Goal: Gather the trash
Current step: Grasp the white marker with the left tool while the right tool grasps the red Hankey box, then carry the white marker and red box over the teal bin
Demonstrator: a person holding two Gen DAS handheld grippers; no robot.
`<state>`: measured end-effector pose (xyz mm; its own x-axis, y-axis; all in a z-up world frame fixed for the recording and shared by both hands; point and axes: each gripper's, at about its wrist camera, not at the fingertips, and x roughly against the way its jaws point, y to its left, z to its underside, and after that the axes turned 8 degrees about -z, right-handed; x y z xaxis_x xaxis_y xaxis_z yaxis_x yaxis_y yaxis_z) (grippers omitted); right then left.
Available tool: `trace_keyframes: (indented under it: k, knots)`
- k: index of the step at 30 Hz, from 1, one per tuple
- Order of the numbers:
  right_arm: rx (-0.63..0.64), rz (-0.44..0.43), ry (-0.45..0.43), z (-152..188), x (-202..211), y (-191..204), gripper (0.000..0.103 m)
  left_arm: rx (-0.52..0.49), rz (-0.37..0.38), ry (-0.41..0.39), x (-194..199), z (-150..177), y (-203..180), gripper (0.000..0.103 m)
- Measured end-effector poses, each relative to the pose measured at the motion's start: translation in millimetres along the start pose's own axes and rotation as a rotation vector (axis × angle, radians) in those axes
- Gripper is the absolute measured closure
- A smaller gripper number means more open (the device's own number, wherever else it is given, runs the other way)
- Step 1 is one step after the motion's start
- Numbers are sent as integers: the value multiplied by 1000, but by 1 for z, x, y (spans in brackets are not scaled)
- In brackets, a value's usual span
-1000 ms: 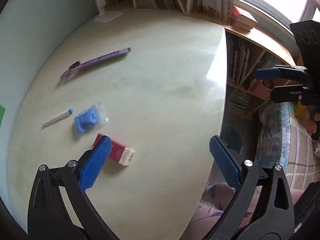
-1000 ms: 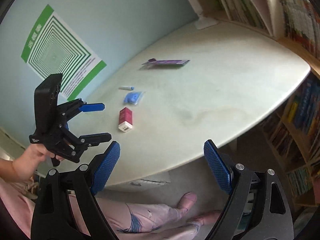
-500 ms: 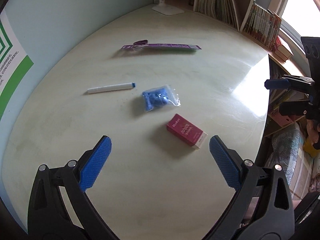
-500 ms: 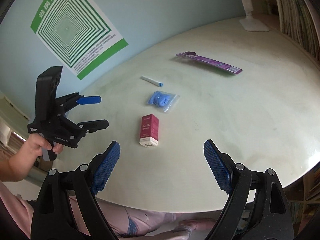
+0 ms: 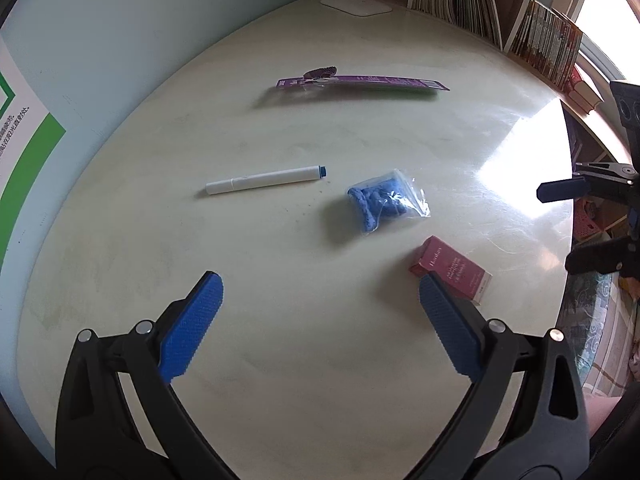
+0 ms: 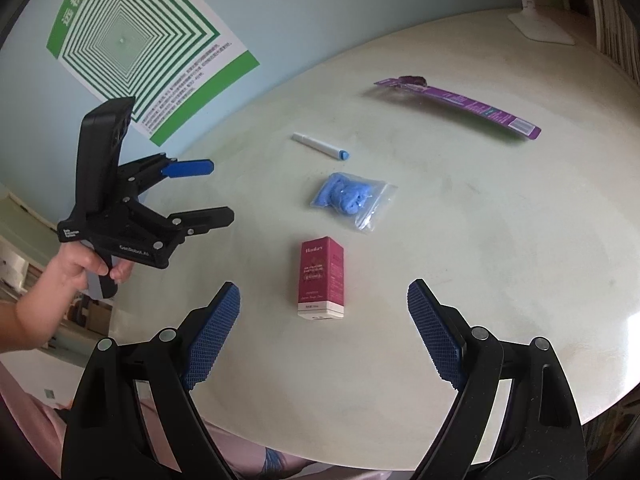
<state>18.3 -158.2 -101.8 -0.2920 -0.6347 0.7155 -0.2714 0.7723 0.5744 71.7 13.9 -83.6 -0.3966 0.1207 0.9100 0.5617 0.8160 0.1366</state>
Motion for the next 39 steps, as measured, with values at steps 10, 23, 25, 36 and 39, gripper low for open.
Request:
trace_keyframes:
  k: [10,23,25,36,39]
  knots:
    - [-126,49,-8,5,-43,8,18,-197,29,16,-43,-26,21,7]
    - [-48,236,48,-1,-96,20,33,-429,111,-12,-110,-56,33,7]
    - [-27,273,55,-2,-100,20,36,-449,127,-25,-116,-58,32,8]
    - [-30,355,17,-1,-90,10,70,-441,234,-77,-113,-60,41,92]
    - [-45,350,2,-2,-83,8,72,-422,230,-50,-113,-60,41,92]
